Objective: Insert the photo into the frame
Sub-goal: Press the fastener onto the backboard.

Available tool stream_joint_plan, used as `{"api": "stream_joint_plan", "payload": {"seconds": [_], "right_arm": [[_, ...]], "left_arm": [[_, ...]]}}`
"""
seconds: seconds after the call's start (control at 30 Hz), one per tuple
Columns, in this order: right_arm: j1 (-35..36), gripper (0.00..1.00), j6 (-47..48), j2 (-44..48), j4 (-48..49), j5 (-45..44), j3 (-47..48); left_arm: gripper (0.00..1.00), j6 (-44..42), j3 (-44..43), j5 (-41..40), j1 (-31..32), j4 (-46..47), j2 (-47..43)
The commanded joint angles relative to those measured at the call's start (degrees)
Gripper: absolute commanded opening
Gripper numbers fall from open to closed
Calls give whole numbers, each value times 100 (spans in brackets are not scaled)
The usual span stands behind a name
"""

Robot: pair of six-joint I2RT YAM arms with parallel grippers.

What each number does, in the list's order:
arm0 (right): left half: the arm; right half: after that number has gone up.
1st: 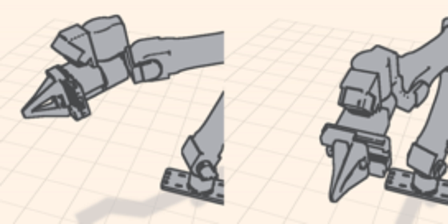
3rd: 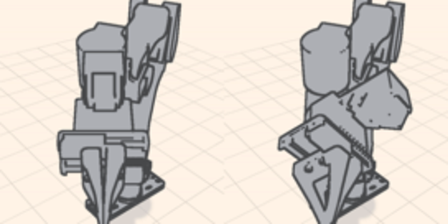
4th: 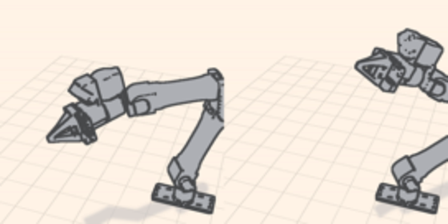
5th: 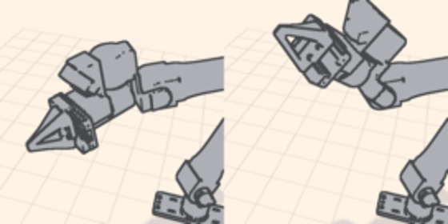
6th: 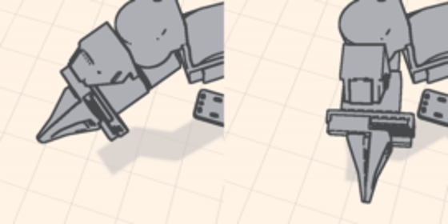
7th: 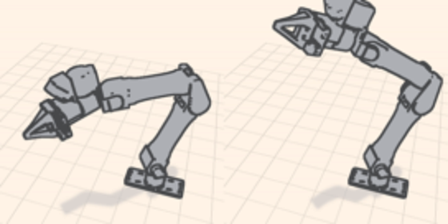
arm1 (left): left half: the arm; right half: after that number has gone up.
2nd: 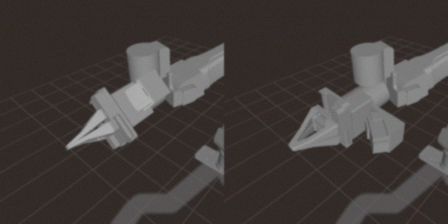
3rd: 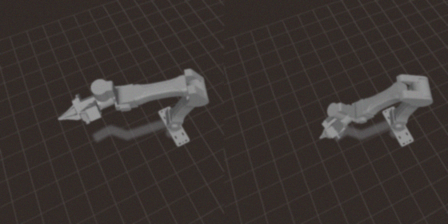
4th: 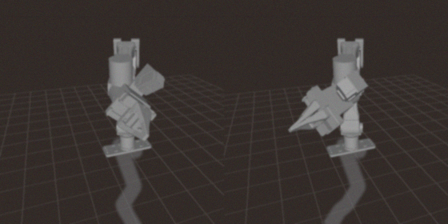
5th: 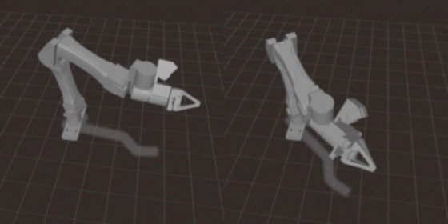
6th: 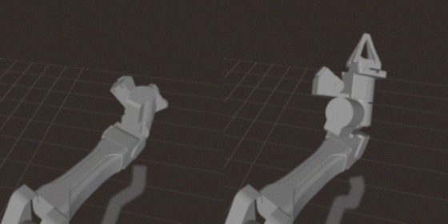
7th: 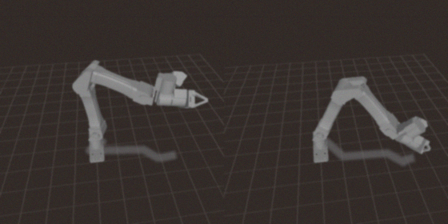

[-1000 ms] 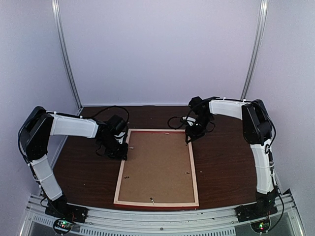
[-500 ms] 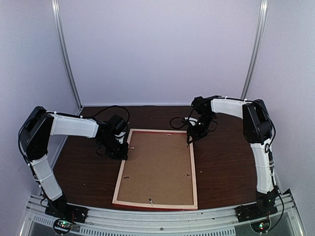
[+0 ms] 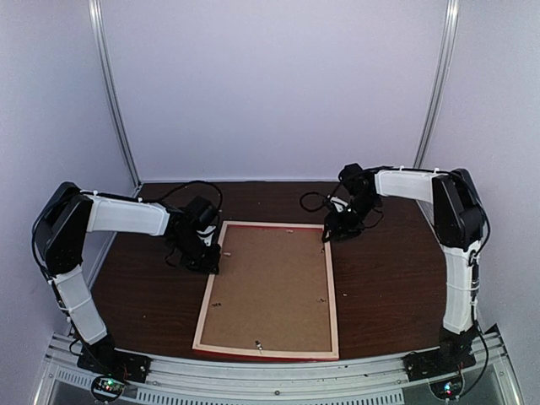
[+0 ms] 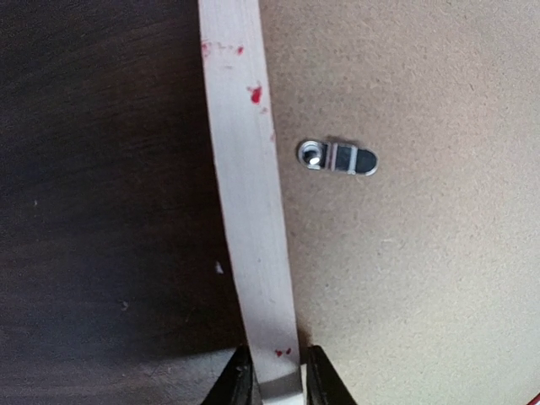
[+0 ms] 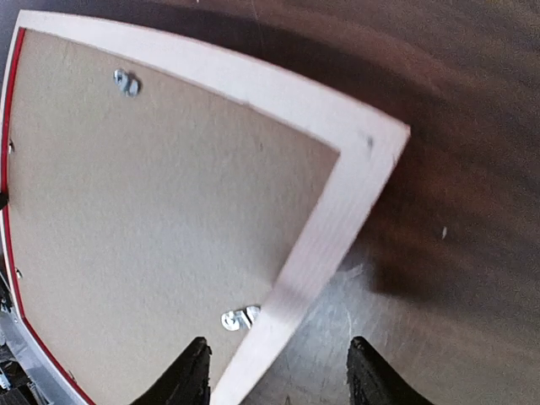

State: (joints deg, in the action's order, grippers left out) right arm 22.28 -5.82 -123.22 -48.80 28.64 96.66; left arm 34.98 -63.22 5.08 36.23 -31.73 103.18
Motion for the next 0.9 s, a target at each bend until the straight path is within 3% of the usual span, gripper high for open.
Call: {"api": "stream_joint_plan", "payload": {"seconds": [0.0, 0.27, 0.57, 0.87], "right_arm": [[117, 56, -334, 863, 459, -456, -971], [666, 56, -706, 1793, 962, -750, -2316], [1141, 54, -1107, 1889, 1344, -1037, -2942], [1224, 33, -1139, 1623, 1369, -1313, -2736]], "left_arm": [[24, -110, -234, 76, 43, 114, 27], [24, -141, -292, 28, 42, 81, 18], [27, -176, -287, -16, 42, 43, -15], [26, -245, -278, 34, 42, 42, 9]]}}
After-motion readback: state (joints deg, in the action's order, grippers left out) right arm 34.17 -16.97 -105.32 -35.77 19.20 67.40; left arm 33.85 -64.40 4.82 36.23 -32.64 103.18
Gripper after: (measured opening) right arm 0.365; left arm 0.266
